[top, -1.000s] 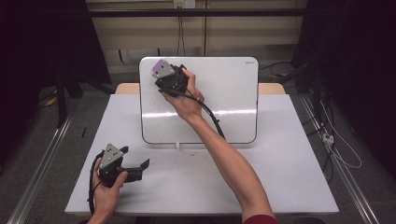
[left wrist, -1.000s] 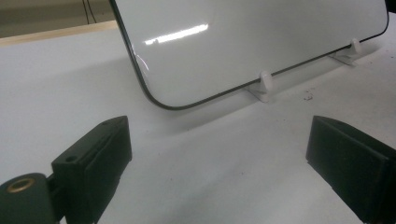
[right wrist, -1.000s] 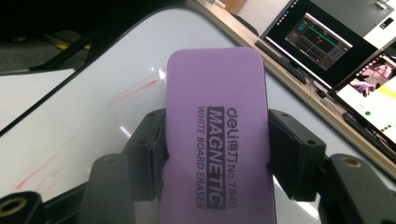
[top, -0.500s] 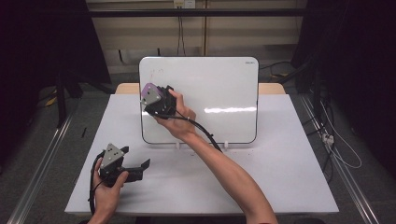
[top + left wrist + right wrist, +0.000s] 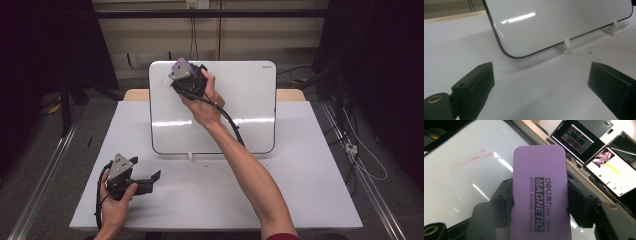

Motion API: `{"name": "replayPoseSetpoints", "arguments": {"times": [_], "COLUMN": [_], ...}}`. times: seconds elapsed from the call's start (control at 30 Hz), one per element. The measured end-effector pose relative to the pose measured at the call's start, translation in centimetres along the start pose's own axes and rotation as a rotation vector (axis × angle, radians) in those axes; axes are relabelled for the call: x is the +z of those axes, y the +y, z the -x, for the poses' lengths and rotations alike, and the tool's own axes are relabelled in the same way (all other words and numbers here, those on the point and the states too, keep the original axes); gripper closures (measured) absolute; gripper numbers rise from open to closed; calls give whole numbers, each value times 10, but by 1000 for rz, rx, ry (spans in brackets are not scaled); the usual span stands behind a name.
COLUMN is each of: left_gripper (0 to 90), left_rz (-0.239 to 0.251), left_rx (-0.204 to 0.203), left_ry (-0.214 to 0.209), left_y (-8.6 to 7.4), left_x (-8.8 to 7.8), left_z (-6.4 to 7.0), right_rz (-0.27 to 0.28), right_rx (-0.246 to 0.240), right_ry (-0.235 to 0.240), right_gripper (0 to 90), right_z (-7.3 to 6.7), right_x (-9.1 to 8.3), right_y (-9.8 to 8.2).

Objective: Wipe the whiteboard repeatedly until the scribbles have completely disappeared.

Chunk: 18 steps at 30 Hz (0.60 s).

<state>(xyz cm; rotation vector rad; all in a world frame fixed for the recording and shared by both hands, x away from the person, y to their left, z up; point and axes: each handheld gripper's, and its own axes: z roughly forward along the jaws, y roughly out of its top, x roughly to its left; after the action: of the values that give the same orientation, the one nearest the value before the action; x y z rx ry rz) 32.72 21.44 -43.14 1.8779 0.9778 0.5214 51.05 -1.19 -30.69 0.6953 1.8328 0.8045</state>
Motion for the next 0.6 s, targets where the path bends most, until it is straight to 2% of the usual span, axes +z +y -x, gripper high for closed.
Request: {"name": "replayPoseSetpoints", "arguments": {"times": [0.07,0.13,0.17,0.23,0.27,0.33,0.37,0.47,0.5,0.53,0.6], "left_gripper": [67,67,67,66,67,66,67,66,66,66,66], "left_rz": [-3,-3,-2,-2,5,0,-3,-4,-4,-3,2], "left_rx": [4,4,3,3,-4,-6,-4,8,6,3,-5], "left_ry": [-1,-2,-2,0,-3,-5,-7,-8,-7,-8,-5], "left_y": [0,0,0,0,0,0,0,0,0,0,0], "left_x": [0,0,0,-1,0,1,1,0,0,0,0], "left_z": [1,1,1,0,0,1,1,1,1,1,0], "right_rz": [7,11,11,20,21,24,20,25,22,24,17], "right_rx": [-20,-44,-70,-87,-123,-125,-128,-84,-66,-28,4], "right_ry": [28,75,89,135,127,129,128,108,94,75,44], "right_gripper": [415,415,415,415,415,415,415,416,415,415,415], "right_z": [-12,-27,-34,-46,-52,-57,-56,-46,-38,-32,-17], "right_x": [0,0,-1,-1,-1,-1,0,3,4,6,8], "right_y": [1,2,3,5,6,7,7,7,8,10,14]}}
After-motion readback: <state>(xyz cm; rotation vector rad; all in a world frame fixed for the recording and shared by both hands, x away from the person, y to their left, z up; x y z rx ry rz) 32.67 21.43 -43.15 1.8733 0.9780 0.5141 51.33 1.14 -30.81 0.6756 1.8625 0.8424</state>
